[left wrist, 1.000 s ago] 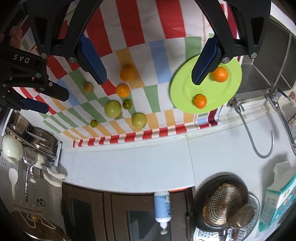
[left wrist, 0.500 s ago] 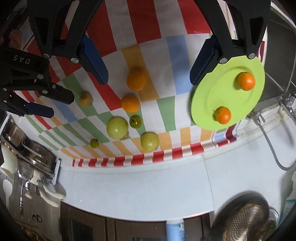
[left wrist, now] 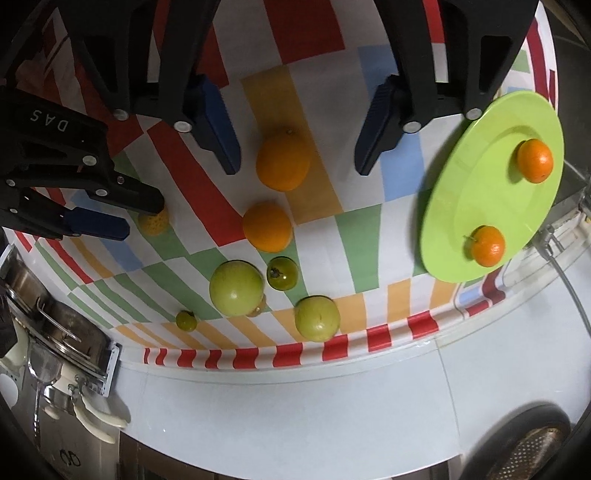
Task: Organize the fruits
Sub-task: 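Grasp an orange with the left tool while the right tool grasps a small yellow fruit, then carry the orange and the small yellow fruit over the green plate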
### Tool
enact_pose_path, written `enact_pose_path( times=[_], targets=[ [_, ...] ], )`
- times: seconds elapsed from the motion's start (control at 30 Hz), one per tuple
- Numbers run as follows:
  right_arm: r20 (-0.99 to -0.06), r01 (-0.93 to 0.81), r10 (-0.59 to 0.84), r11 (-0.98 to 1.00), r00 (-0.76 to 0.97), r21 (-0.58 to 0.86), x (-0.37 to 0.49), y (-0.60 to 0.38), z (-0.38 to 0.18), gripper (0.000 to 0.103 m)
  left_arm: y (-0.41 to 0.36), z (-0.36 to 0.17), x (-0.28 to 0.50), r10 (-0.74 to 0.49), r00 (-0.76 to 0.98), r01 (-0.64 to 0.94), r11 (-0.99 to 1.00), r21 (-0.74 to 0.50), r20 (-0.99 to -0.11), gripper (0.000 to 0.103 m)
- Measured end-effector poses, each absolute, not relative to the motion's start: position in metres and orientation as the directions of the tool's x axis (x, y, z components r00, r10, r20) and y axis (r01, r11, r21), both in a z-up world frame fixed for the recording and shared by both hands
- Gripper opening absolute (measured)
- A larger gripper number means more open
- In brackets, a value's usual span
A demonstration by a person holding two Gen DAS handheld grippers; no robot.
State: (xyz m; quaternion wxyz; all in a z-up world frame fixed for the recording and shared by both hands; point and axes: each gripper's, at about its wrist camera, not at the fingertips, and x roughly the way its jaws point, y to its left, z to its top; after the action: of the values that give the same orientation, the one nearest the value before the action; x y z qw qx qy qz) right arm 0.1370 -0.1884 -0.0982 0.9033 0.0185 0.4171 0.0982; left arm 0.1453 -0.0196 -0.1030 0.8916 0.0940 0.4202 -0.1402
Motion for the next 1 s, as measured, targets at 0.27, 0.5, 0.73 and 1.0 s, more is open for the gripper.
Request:
enact_pose_path(
  times=[0.27, 0.5, 0.73, 1.0],
  targets=[
    [-0.76, -0.166, 0.213, 0.976, 0.614, 0.14, 0.146, -0.189, -0.105, 0.044, -0.025, -0.11, 0.155, -0.189, 0.58, 0.348, 0.937, 0.031, -0.793, 0.04],
    [-0.767, -0.173, 0.206, 0.977, 0.607, 0.126, 0.151, -0.187, -0.108, 0.029, -0.025, -0.112, 0.157, -0.201, 0.566, 0.352, 0.936, 0.014, -0.799, 0.031],
    [-0.759, -0.188, 0.217, 0.974, 0.614, 0.127, 0.146, -0.184, -0.101, 0.029, -0.023, -0.103, 0.152, -0.209, 0.585, 0.346, 0.938, 0.009, -0.783, 0.031],
    [-0.732, -0.21, 0.237, 0.969, 0.639, 0.13, 0.132, -0.178, -0.085, 0.029, -0.015, -0.083, 0.136, -0.213, 0.628, 0.327, 0.945, 0.006, -0.749, 0.031]
  ],
)
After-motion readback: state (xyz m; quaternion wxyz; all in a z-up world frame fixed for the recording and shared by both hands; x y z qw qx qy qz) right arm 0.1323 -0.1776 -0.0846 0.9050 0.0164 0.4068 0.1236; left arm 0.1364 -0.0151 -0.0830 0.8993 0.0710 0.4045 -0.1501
